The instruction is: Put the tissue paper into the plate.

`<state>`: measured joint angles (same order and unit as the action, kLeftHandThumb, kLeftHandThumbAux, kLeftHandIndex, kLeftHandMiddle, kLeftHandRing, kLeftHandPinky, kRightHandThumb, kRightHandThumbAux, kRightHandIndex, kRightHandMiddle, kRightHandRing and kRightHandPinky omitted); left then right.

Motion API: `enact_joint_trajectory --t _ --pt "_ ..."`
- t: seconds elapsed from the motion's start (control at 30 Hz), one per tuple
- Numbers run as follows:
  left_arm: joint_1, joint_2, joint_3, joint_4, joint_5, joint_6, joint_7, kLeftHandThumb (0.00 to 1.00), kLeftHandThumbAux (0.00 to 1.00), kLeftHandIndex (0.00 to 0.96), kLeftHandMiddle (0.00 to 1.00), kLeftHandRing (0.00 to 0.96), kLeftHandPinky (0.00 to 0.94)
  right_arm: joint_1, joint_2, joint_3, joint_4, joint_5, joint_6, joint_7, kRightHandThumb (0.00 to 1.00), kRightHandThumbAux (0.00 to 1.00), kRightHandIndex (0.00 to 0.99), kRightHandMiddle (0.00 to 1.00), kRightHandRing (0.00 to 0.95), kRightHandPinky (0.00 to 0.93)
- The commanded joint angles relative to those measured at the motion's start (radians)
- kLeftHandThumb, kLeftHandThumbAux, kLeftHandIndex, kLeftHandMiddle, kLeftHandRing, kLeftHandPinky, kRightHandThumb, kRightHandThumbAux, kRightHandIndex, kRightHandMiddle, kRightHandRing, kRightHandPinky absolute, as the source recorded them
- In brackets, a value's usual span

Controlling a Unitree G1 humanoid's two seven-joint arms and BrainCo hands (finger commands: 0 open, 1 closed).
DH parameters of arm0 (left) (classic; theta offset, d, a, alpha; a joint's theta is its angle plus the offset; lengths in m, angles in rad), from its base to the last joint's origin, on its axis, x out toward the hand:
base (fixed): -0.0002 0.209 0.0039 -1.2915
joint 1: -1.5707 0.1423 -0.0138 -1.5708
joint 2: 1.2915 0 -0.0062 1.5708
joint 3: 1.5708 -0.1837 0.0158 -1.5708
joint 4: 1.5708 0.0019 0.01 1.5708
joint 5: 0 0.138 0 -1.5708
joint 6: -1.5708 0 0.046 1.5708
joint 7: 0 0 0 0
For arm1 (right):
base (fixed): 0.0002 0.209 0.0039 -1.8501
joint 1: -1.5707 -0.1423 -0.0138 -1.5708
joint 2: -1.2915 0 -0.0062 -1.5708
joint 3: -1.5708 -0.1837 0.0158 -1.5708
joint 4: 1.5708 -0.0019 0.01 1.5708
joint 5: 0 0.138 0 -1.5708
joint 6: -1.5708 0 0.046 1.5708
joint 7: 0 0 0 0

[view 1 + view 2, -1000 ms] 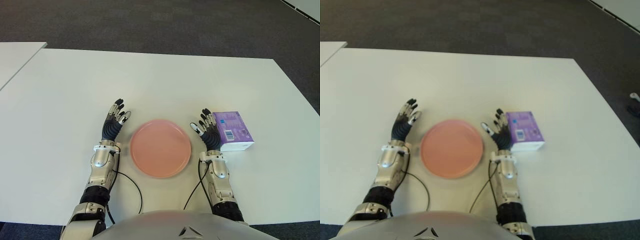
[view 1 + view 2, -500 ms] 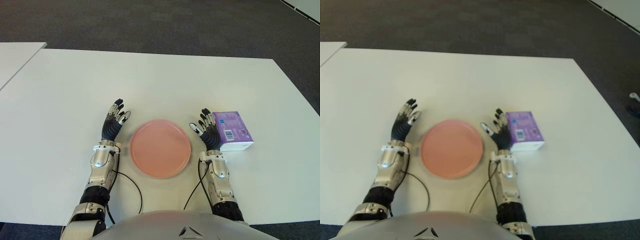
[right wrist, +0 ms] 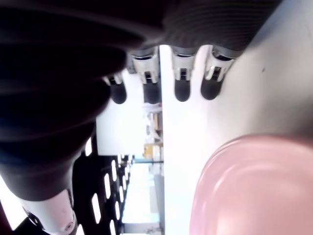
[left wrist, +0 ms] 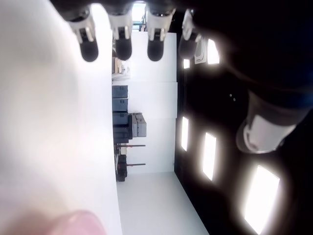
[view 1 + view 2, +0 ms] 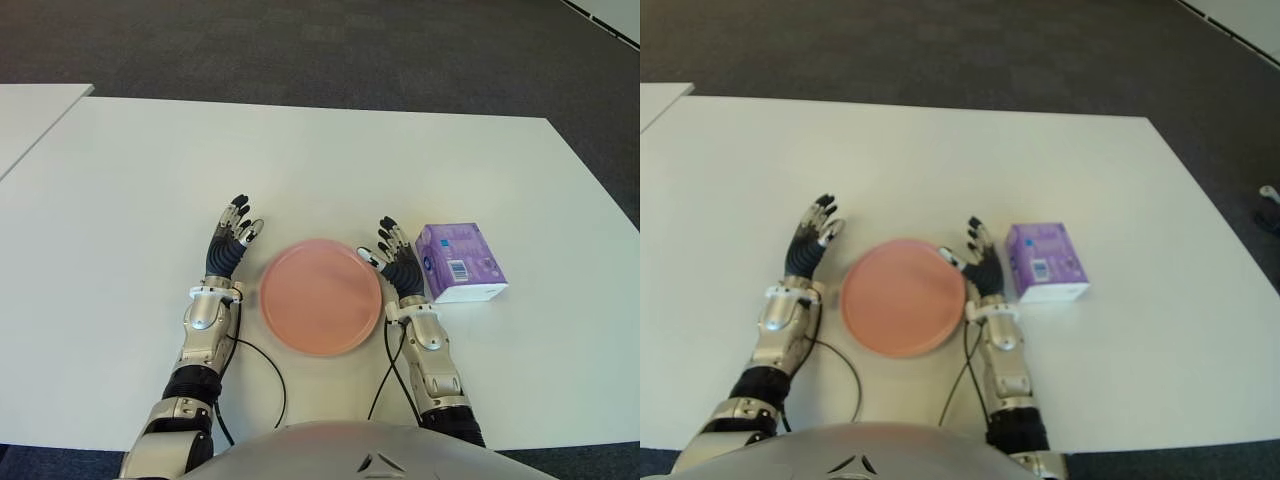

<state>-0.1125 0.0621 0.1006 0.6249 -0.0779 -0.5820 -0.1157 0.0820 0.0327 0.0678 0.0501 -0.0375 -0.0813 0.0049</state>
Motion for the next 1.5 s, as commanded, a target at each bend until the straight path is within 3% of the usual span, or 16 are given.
enact_joint_trajectory --t 0.03,0.2,0.37,0.47,0.57,0.83,0.97,1.1,1.3,1.43,1.47,1.5 --pt "0.028 -0.01 -0.005 0.069 0.006 0.023 -0.004 0.0 0.541 0.0 0.0 0.0 0.0 -0.036 -0.077 -0.025 -0.107 -0.02 0.037 0.033 0.044 0.736 0.0 0.0 0.0 0.0" --pt "0.02 -0.012 -0.006 0.083 0.013 0.015 0.005 0.0 0.537 0.0 0.0 0.0 0.0 -0.086 -0.148 -0.053 -0.078 -0.041 -0.135 0.051 0.048 0.74 0.0 0.0 0.0 0.0" --pt "0.016 -0.014 -0.005 0.095 0.013 0.003 0.005 0.0 0.533 0.0 0.0 0.0 0.0 -0.148 -0.207 -0.092 -0.121 -0.033 -0.171 0.07 0.035 0.751 0.0 0.0 0.0 0.003" --pt "0.011 -0.015 -0.004 0.104 0.009 -0.003 -0.002 0.0 0.532 0.0 0.0 0.0 0.0 -0.157 -0.243 -0.109 -0.257 0.003 -0.091 0.111 0.043 0.753 0.0 0.0 0.0 0.001" --pt "0.008 -0.016 -0.003 0.111 0.008 -0.011 -0.002 0.0 0.535 0.0 0.0 0.0 0.0 -0.165 -0.259 -0.124 -0.319 0.028 -0.057 0.129 0.083 0.742 0.0 0.0 0.0 0.0" --pt "0.006 -0.018 -0.002 0.124 0.002 -0.018 -0.009 0.0 0.544 0.0 0.0 0.0 0.0 -0.218 -0.264 -0.147 -0.331 0.033 -0.054 0.12 0.182 0.721 0.0 0.001 0.0 0.0" --pt "0.004 -0.017 -0.003 0.13 0.002 -0.02 -0.012 0.0 0.54 0.0 0.0 0.0 0.0 -0.291 -0.305 -0.172 -0.323 -0.002 -0.045 0.116 0.216 0.725 0.0 0.004 0.0 0.0" --pt "0.002 -0.014 -0.006 0.135 0.01 -0.024 -0.006 0.0 0.531 0.0 0.0 0.0 0.0 -0.339 -0.358 -0.19 -0.345 -0.058 -0.009 0.12 0.236 0.724 0.0 0.007 0.0 0.0" --pt "0.004 -0.013 -0.006 0.135 0.013 -0.018 -0.003 0.0 0.525 0.0 0.0 0.0 0.0 -0.318 -0.446 -0.218 -0.435 -0.129 0.057 0.156 0.25 0.679 0.011 0.014 0.0 0.0" --pt "0.005 -0.012 -0.006 0.135 0.009 -0.018 -0.01 0.0 0.523 0.0 0.0 0.0 0.0 -0.282 -0.551 -0.249 -0.5 -0.145 0.134 0.252 0.234 0.635 0.026 0.019 0.0 0.0" --pt "0.005 -0.012 -0.005 0.136 0.005 -0.02 -0.015 0.0 0.522 0.0 0.0 0.0 0.0 -0.277 -0.594 -0.251 -0.507 -0.159 0.149 0.289 0.278 0.583 0.062 0.045 0.02 0.01" --pt "0.004 -0.013 -0.004 0.138 0.001 -0.021 -0.021 0.0 0.523 0.0 0.0 0.0 0.0 -0.273 -0.642 -0.249 -0.51 -0.178 0.162 0.33 0.242 0.569 0.051 0.034 0.012 0.006"
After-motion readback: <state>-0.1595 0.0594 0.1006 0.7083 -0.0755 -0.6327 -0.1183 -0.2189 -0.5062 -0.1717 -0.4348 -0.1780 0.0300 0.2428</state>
